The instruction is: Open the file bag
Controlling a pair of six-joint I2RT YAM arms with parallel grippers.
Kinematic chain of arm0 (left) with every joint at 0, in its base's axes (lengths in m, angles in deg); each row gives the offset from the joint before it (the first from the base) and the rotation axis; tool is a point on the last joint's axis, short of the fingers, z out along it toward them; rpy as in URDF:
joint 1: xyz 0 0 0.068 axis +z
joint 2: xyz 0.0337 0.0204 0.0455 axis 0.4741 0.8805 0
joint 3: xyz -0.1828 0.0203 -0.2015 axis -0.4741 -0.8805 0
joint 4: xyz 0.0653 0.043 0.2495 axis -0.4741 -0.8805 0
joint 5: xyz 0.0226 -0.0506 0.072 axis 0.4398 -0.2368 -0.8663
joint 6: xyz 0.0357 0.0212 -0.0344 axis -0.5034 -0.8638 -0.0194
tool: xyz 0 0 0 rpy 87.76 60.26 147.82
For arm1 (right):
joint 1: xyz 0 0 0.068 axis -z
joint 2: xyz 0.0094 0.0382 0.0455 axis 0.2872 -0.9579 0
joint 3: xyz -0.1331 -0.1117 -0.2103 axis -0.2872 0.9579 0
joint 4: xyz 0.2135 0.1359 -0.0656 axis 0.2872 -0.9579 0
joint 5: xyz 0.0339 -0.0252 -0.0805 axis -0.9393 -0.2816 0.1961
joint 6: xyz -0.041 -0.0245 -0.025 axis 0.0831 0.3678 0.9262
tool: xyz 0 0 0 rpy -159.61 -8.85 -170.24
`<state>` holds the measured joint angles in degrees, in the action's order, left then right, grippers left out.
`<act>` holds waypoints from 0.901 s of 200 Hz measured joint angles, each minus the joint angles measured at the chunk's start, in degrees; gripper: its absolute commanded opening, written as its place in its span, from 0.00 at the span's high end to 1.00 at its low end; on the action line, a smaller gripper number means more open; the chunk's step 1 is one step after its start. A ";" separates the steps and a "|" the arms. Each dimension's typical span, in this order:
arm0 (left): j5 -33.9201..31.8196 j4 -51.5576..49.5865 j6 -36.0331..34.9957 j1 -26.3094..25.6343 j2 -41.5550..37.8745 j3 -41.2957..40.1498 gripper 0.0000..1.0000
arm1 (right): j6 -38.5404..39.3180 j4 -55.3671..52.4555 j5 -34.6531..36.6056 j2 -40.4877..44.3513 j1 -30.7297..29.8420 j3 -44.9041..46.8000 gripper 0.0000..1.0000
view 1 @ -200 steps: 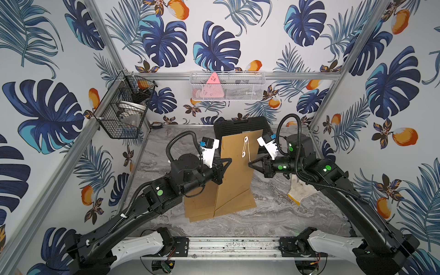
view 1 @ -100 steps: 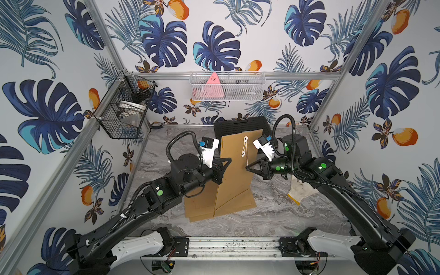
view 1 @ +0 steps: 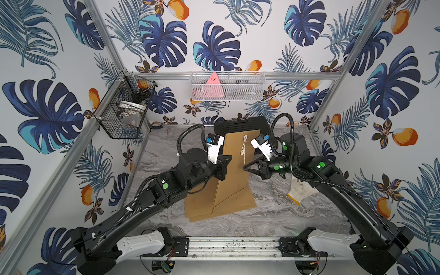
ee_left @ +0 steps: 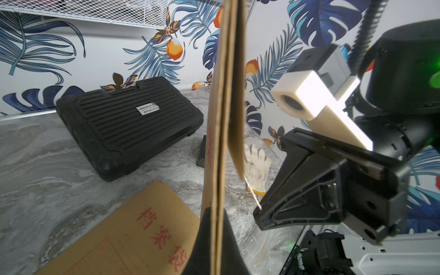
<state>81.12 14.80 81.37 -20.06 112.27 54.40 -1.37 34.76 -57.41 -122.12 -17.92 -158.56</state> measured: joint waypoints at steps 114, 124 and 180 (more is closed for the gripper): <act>-11.30 -13.22 -12.90 -4.68 9.75 12.04 1.00 | -2.95 4.61 7.17 0.63 -0.94 -1.03 1.00; -12.70 -14.32 -14.08 -5.75 10.45 12.76 1.00 | -3.17 4.96 8.63 1.07 -0.94 -1.11 1.00; -19.28 -18.36 -17.62 -9.44 12.90 15.37 1.00 | -3.82 5.29 18.56 3.67 -0.96 -1.22 1.00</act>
<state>61.84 -3.56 63.75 -29.50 125.17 69.77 -5.20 40.05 -38.86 -118.45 -18.88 -159.79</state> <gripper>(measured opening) 0.066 0.050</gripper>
